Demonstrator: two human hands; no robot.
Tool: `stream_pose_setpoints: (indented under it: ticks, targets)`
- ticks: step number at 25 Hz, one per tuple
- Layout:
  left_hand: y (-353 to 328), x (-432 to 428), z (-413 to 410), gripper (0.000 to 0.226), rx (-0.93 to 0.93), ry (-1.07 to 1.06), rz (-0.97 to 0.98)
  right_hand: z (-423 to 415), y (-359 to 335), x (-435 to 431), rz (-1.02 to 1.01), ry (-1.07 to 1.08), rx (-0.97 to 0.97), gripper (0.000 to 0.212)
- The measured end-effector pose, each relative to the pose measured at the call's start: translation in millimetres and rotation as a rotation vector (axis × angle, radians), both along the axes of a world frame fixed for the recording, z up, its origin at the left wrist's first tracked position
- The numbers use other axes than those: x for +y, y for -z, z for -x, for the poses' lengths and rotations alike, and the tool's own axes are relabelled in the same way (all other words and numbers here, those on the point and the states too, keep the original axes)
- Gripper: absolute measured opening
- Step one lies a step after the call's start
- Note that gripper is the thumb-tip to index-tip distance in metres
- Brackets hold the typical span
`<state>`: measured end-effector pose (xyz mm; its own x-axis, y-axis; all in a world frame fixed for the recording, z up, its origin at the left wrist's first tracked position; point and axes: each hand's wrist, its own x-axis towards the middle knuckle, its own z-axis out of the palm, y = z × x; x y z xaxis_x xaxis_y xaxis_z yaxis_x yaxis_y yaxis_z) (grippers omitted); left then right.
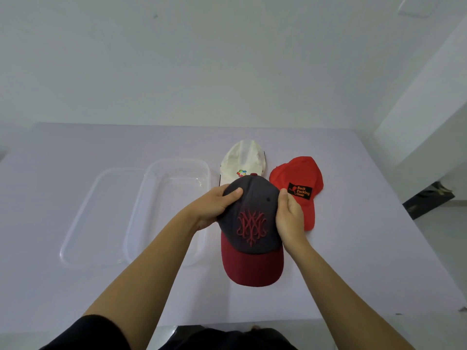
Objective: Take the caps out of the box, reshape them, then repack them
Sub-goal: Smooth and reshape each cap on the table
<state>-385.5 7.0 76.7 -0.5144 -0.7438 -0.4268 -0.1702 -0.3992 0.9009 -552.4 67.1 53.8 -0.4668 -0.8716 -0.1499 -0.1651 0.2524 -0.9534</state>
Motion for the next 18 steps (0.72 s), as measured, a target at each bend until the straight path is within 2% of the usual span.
stream_pose_setpoints:
  ticks: [4,7,10,12,15,18]
  targets:
    - [-1.0,0.5,1.8,0.033,-0.217,0.027,0.249,5.6,4.7,-0.9,-0.186,-0.274,-0.049,0.05]
    - [1.3,7.1,13.7,0.04,-0.395,-0.106,0.316,2.1,13.4,-3.7,-0.163,-0.222,0.104,0.037]
    - [9.5,8.3,26.0,0.028,-0.658,-0.187,0.323,-3.7,20.1,-0.2,-0.111,-0.232,0.204,0.035]
    - [16.9,4.2,30.1,0.025,-0.623,-0.113,0.267,-2.0,26.7,2.8,-0.091,-0.218,0.183,0.037]
    - [32.9,0.5,28.0,0.024,-0.43,0.008,0.129,8.9,42.8,4.1,-0.117,-0.196,0.167,0.042]
    - [52.9,-2.5,26.4,0.032,-0.464,0.055,0.129,17.2,59.2,3.7,-0.171,-0.239,0.233,0.039]
